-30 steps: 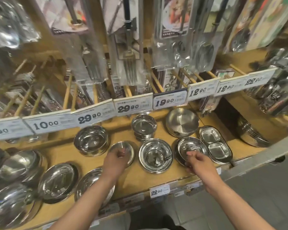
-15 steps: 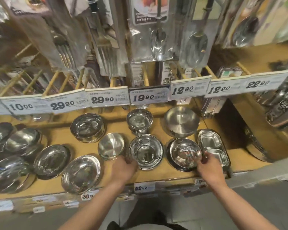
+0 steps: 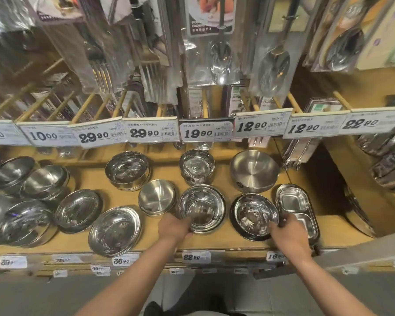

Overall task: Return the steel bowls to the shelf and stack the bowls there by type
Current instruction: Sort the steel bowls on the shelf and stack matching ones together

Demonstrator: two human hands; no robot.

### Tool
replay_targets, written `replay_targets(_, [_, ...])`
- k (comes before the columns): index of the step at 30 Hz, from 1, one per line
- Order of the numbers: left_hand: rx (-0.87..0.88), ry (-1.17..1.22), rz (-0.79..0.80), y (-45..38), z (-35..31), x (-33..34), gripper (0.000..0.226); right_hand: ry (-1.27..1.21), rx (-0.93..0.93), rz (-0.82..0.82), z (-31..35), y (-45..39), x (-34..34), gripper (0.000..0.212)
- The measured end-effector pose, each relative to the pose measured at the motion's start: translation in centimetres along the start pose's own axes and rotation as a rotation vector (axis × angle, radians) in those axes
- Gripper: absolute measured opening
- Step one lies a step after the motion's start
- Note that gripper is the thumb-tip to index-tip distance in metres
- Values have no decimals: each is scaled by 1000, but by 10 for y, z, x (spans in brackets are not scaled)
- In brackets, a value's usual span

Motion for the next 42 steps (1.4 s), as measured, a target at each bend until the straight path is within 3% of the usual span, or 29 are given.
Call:
replay_targets(4, [-79, 123, 127, 1, -4, 1, 20, -28, -11, -54, 7, 1, -9, 49])
replay_targets(8, [-61, 91, 176, 10, -12, -6, 13, -85, -55, -81, 18, 0, -12, 43])
replay_targets(15, [61, 149, 181, 23, -22, -35, 40, -169, -175, -51, 49, -6, 0, 19])
replay_targets(19, [71, 252, 214, 29, -17, -65, 30, -219, -257, 30, 79, -7, 26, 8])
replay_targets(23, [69, 355, 111, 29, -1, -112, 25, -235, -353, 154, 114, -1, 65, 3])
replay_targets(26, [56, 398, 6, 28, 18, -153, 18, -264, -413, 246, 143, 9, 99, 17])
replay_targets(28, [79, 427, -22, 26, 29, -178, 10, -279, -460, 288, 163, 15, 119, 15])
replay_targets(33, [99, 420, -44, 14, 56, -227, 24, -337, -481, 515, 206, 43, 178, 14])
replay_targets(42, [101, 359, 4, -34, 64, -304, 48, -459, -277, 638, 277, 85, 257, 13])
Point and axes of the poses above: each hand's wrist, its own y-axis away from the middle knuckle, its own x-axis out of the palm, z = x × y, the point moved 8 cm from there along -y, towards the middle knuckle, and after that the axes turned 12 degrees about -x, right-handed, at the moved point
